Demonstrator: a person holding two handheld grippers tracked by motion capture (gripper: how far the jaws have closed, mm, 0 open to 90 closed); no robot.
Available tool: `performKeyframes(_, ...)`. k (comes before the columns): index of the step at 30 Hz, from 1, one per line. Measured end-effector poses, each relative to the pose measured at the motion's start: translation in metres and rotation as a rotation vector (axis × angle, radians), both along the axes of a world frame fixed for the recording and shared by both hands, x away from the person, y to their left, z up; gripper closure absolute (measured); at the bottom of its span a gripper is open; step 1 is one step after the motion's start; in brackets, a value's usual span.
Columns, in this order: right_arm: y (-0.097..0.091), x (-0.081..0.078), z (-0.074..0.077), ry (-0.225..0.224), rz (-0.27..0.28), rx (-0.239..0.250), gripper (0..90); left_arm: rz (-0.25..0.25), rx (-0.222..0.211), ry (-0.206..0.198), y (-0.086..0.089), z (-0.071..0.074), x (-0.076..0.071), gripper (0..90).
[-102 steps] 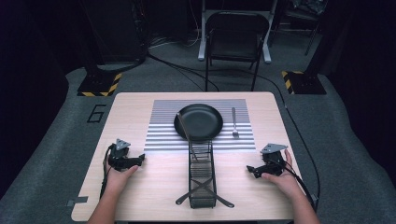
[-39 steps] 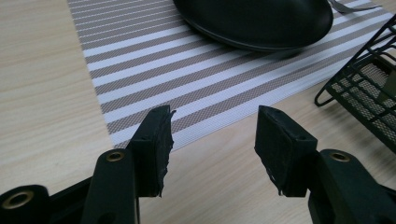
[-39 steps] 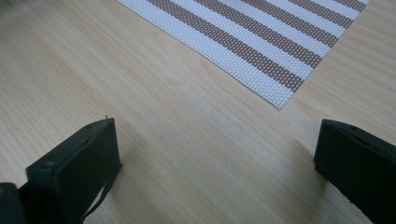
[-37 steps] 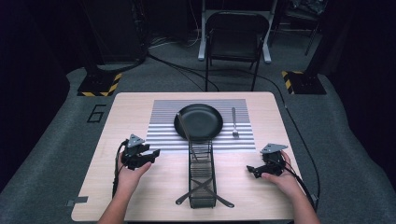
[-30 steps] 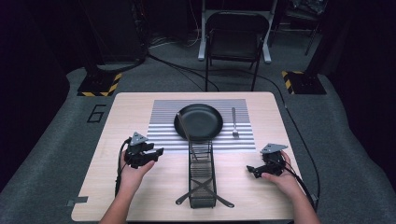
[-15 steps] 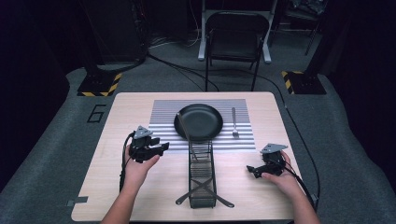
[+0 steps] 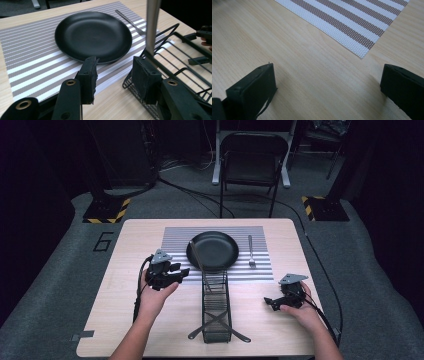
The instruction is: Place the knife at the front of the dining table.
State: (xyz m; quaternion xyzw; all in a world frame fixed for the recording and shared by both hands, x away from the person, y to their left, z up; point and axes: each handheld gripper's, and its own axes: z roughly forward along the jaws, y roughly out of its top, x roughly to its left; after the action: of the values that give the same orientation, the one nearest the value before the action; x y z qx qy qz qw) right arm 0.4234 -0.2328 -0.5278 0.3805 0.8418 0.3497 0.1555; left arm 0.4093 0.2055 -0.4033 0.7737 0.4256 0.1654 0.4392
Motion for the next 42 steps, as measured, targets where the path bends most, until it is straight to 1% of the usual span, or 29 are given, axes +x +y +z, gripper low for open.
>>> performKeyframes(6,0.0,0.0,0.0,0.001,-0.001,0.001,0.0,-0.014,-0.002,-0.009,-0.009,0.004,0.001,54.3)
performKeyframes(10,0.0,0.0,0.0,0.001,-0.001,0.001,0.0,-0.023,-0.015,-0.013,-0.015,0.006,0.003,54.0)
performKeyframes(14,0.0,0.0,0.0,0.001,-0.001,0.001,0.0,-0.038,-0.012,-0.018,-0.02,0.008,0.004,54.0)
performKeyframes(15,0.0,0.0,0.0,0.001,-0.001,0.001,0.0,-0.043,-0.013,-0.014,-0.021,0.008,0.005,54.0)
performKeyframes(22,0.0,0.001,0.0,-0.003,0.004,-0.002,0.0,-0.065,-0.023,-0.016,-0.033,0.008,0.009,54.4)
performKeyframes(28,0.0,0.001,0.0,-0.003,0.004,-0.001,0.0,-0.079,-0.043,-0.019,-0.043,0.007,0.012,57.4)
performKeyframes(33,0.0,0.001,0.0,-0.004,0.005,-0.001,0.0,-0.087,-0.035,-0.022,-0.05,0.005,0.015,60.8)
performKeyframes(38,0.0,0.001,0.0,-0.003,0.005,-0.002,0.0,-0.085,-0.042,-0.011,-0.051,0.002,0.018,64.4)
performKeyframes(41,0.0,0.001,0.0,-0.004,0.006,-0.002,0.0,-0.084,-0.06,-0.009,-0.051,0.0,0.019,65.6)
performKeyframes(42,0.0,0.001,0.0,-0.003,0.006,-0.002,0.0,-0.083,-0.059,-0.011,-0.051,0.0,0.018,66.1)
